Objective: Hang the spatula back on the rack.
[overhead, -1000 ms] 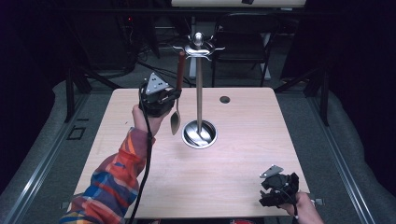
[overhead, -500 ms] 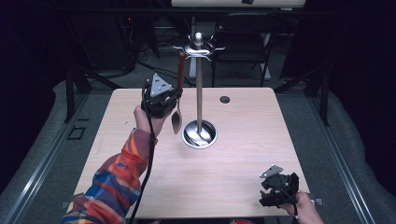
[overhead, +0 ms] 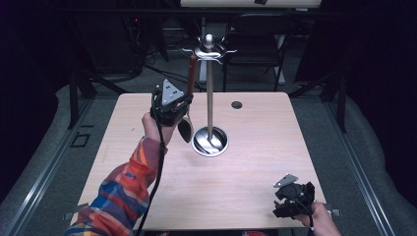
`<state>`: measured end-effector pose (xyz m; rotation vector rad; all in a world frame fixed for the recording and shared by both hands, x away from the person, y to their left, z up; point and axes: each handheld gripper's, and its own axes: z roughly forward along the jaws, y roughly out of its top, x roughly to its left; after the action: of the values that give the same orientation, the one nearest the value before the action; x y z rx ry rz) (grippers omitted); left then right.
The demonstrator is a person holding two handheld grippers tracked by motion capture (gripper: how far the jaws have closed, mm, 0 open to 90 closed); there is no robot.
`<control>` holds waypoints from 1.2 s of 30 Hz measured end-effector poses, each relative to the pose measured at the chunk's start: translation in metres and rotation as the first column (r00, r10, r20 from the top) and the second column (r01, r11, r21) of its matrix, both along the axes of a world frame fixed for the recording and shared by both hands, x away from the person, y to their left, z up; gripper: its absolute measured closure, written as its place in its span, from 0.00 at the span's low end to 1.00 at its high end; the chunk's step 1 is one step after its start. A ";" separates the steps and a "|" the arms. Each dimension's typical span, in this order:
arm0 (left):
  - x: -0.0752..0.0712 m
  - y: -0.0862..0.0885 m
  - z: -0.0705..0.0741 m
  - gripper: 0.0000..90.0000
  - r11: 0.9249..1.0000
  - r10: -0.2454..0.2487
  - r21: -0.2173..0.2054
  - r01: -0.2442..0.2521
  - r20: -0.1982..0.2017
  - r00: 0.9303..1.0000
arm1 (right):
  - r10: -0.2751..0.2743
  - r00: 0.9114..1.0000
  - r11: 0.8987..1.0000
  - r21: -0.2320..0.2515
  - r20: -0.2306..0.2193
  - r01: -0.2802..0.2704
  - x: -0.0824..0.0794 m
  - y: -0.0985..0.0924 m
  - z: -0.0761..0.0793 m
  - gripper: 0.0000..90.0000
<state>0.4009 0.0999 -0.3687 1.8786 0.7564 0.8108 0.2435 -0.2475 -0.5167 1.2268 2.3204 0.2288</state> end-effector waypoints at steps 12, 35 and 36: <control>0.004 -0.002 -0.002 0.90 1.000 -0.015 -0.010 0.015 -0.018 1.000 | -0.002 1.000 1.000 0.001 -0.002 0.002 0.000 0.000 0.000 0.17; 0.007 -0.010 -0.001 0.86 0.995 -0.099 0.008 0.100 -0.045 0.994 | 0.000 1.000 1.000 -0.001 -0.003 0.000 0.000 0.000 0.000 0.17; 0.005 -0.010 -0.001 0.85 0.995 -0.102 0.015 0.102 -0.042 0.994 | 0.000 1.000 1.000 -0.001 -0.002 0.000 0.000 0.000 0.000 0.17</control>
<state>0.4064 0.0900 -0.3692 1.9377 0.6750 0.7181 0.2435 -0.2474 -0.5168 1.2267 2.3227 0.2263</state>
